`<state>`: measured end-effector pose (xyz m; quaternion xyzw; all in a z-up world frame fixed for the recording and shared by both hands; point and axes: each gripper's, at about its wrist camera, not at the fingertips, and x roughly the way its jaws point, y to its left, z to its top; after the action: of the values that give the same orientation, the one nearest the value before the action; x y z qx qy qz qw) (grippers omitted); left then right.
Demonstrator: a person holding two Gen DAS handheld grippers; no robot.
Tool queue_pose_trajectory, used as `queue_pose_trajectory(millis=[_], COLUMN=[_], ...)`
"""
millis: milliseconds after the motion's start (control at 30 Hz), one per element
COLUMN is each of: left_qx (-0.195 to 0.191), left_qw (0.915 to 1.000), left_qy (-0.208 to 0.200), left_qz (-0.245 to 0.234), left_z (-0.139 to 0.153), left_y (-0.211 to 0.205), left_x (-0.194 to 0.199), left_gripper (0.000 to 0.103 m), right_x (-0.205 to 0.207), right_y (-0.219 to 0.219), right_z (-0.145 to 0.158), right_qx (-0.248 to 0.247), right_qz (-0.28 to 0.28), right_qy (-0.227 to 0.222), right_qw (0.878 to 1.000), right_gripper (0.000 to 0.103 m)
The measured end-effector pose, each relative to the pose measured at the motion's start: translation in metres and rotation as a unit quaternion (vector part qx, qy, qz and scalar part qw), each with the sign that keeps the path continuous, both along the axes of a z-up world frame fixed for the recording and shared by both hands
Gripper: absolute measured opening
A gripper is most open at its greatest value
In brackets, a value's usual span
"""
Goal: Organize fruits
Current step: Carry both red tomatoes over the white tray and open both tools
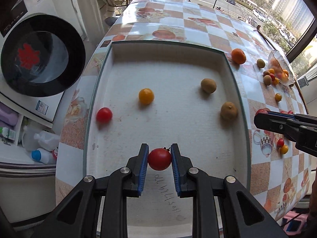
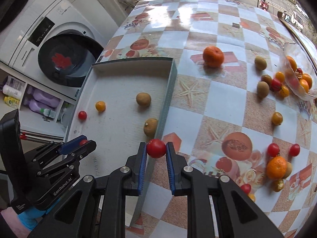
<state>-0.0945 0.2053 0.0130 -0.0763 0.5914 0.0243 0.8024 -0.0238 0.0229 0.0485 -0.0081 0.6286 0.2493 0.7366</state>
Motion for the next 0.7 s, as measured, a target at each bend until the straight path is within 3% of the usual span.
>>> queue_pose_trajectory(millis=[267, 700], left_qx=[0.005, 0.019], left_qw=[0.9995, 0.9995], left_qy=[0.021, 0.023], left_qz=[0.021, 0.009], left_z=[-0.020, -0.023], left_y=[0.018, 0.015], left_x=[-0.007, -0.007], left_gripper=[0.024, 0.025], right_x=[-0.003, 0.000], right_y=[0.046, 0.062], right_z=[-0.023, -0.051], right_qx=[-0.013, -0.039], right_qz=[0.040, 0.042], right_qy=[0.023, 0.046], right_qw=[0.999, 0.997], right_gripper=[0.021, 0.021])
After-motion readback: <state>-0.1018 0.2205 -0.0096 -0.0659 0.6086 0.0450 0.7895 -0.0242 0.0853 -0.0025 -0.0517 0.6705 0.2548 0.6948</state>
